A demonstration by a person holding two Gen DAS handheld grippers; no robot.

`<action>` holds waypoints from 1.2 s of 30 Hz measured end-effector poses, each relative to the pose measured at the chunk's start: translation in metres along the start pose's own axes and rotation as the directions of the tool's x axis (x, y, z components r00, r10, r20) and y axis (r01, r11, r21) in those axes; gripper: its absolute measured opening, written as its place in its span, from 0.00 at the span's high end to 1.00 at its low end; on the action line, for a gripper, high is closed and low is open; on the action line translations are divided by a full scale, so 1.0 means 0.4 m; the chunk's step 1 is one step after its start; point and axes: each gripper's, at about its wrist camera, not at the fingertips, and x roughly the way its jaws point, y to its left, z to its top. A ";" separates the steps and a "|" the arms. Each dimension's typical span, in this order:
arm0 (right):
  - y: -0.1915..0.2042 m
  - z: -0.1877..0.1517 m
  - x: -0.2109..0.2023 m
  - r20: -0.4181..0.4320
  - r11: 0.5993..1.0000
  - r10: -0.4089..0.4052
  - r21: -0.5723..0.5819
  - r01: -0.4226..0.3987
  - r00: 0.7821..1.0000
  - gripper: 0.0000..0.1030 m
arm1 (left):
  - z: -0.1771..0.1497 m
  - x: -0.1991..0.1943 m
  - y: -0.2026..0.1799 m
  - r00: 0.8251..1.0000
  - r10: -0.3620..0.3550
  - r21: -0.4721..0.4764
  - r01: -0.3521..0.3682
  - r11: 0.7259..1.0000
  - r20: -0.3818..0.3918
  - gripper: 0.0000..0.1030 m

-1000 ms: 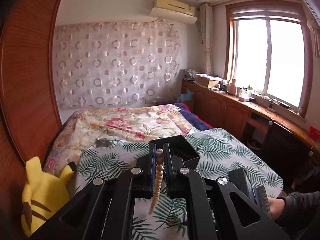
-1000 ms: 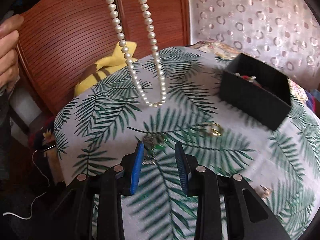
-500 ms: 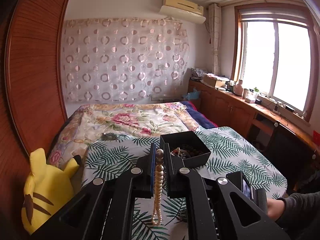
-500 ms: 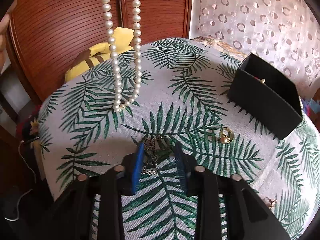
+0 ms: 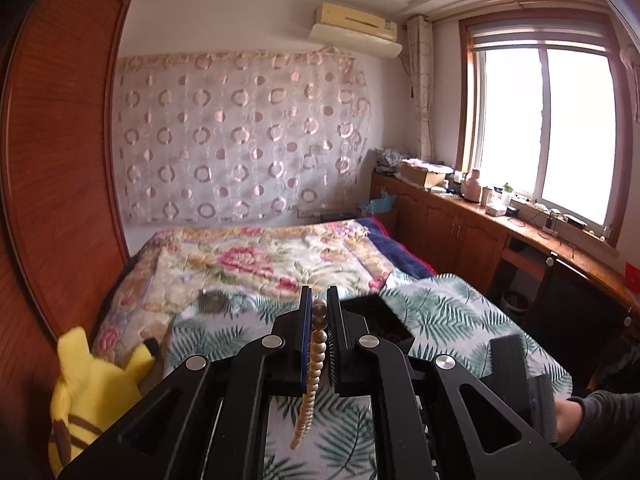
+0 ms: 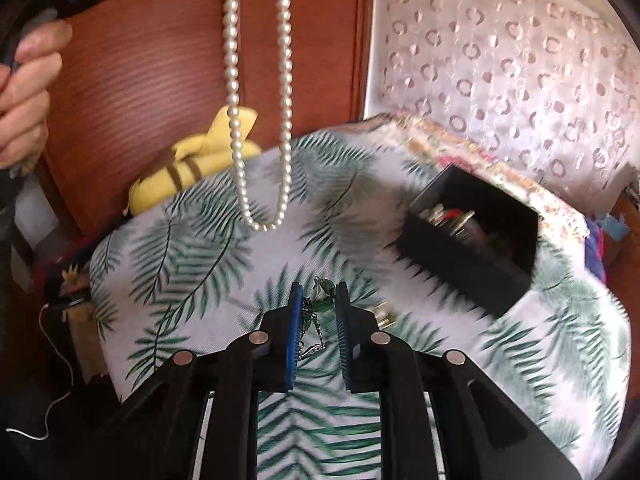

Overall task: Organize jewelry
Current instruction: 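Grasp the green jewel pendant with the right gripper while the left holds the pearls up, then lower the pendant into the box with the right gripper while the left drops the pearls in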

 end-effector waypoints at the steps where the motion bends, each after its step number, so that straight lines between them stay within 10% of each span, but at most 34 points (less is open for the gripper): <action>1: -0.015 0.010 -0.011 0.010 1.000 -0.006 0.001 0.006 1.000 0.82 | 0.016 0.006 -0.006 1.000 -0.002 0.004 0.002 1.000 0.007 0.94; 21: -0.333 0.124 0.071 -0.005 0.983 -0.109 0.151 0.108 0.994 0.82 | 0.228 0.276 -0.127 0.998 -0.054 0.055 0.054 0.997 -0.013 0.94; 36: -0.359 0.011 0.021 0.013 0.965 -0.111 0.241 0.105 0.994 0.72 | 0.000 0.529 -0.123 0.967 -0.049 0.018 0.055 0.998 -0.250 0.89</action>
